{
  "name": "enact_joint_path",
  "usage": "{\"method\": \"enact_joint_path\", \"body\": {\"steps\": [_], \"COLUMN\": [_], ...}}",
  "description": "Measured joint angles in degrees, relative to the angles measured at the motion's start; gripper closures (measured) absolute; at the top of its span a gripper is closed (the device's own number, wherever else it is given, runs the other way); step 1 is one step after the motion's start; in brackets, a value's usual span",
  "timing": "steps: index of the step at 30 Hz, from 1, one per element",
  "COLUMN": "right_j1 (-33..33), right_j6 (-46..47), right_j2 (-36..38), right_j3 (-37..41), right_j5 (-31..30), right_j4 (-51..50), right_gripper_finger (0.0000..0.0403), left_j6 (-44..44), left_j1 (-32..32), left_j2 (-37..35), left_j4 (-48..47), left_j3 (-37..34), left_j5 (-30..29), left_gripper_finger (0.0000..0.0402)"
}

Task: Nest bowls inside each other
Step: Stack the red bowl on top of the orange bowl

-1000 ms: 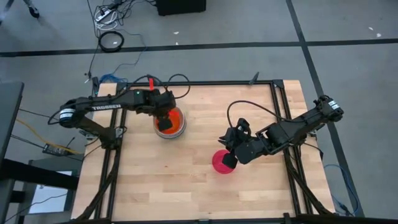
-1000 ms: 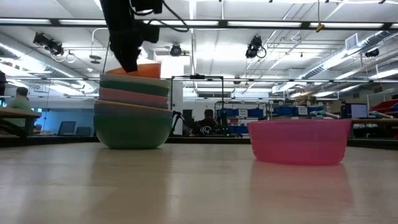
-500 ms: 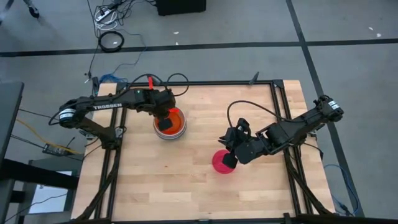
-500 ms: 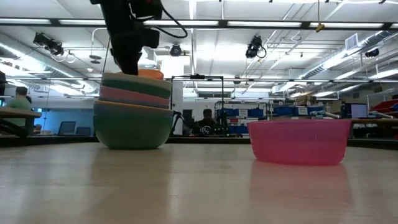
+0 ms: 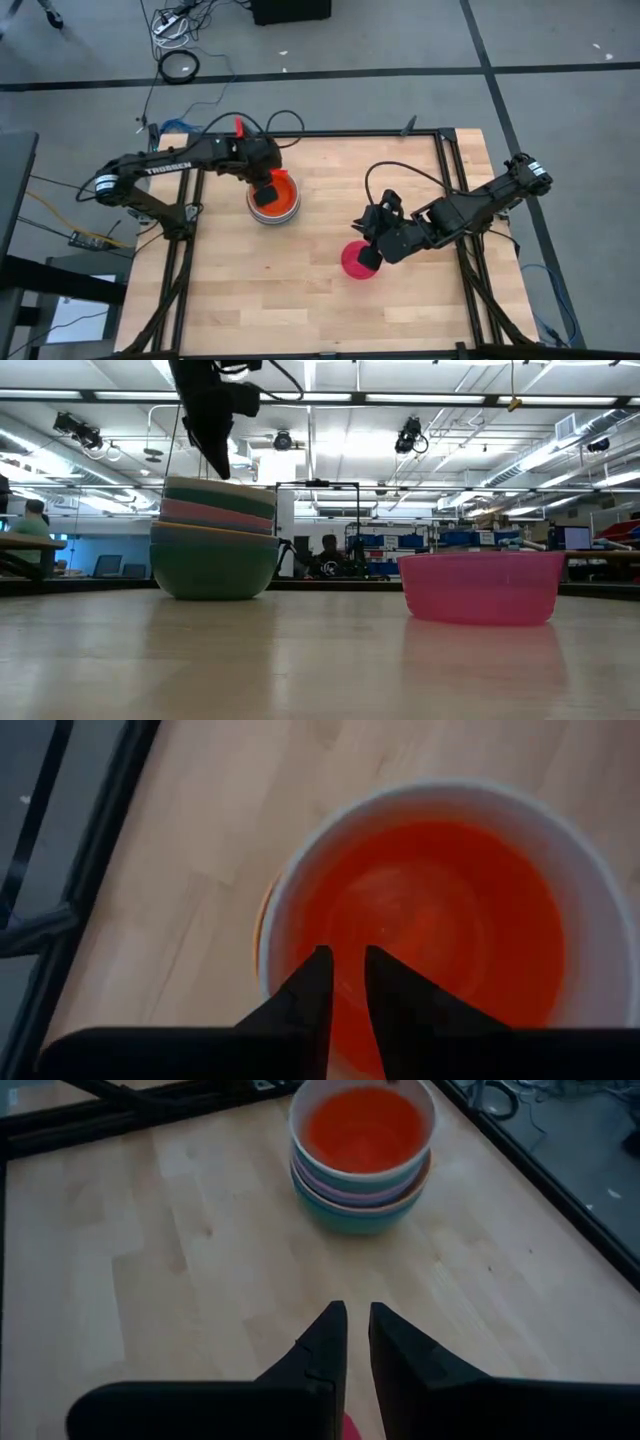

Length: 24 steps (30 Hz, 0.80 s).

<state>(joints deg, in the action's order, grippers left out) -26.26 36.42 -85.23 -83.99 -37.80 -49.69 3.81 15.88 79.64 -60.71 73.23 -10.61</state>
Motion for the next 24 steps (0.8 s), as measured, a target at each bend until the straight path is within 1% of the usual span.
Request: {"method": "enact_joint_path", "body": {"steps": [3, 6, 10, 13, 15, 19, 22, 24], "right_j1": [0.25, 0.58, 1.01, 0.99, 0.99, 1.23, 1.7, 2.17], "right_j6": [2.31, 7.68, 14.78, 19.02, 21.76, 26.01, 27.66, 28.45], "right_j2": [0.0, 0.02, 0.04, 0.03, -0.09, -0.07, -0.07, -0.07], "right_j3": [-0.01, 0.52, 5.14, 11.07, 14.98, 22.01, 25.24, 26.59], "right_j5": [0.0, 1.1, 7.63, 10.91, 13.15, 15.48, 15.55, 15.53], "right_j4": [-2.63, -8.04, -11.32, -8.66, -6.87, -0.5, 4.67, 6.14], "right_gripper_finger": [0.0368, 0.0369, 0.0367, 0.0362, 0.035, 0.0314, 0.0281, 0.026], "left_j6": [-0.41, -0.5, -0.3, 0.75, 1.24, 3.98, 6.87, 9.36], "left_j1": [0.0, -0.31, -2.84, -6.17, -8.56, -13.38, -16.51, -18.34], "left_j2": [0.0, -0.01, -0.22, -0.5, -0.93, -1.49, -2.31, -3.12], "left_j4": [-1.55, -4.12, -6.18, -6.52, -6.61, -7.33, -9.17, -11.03], "left_j3": [3.06, 6.89, 10.66, 12.65, 13.3, 14.53, 14.67, 14.73], "left_j5": [-0.57, -1.14, -1.31, -1.29, -1.3, -1.56, -2.55, -3.39], "left_gripper_finger": [0.0331, 0.0331, 0.0331, 0.0331, 0.0331, 0.0331, 0.0331, 0.0331]}}
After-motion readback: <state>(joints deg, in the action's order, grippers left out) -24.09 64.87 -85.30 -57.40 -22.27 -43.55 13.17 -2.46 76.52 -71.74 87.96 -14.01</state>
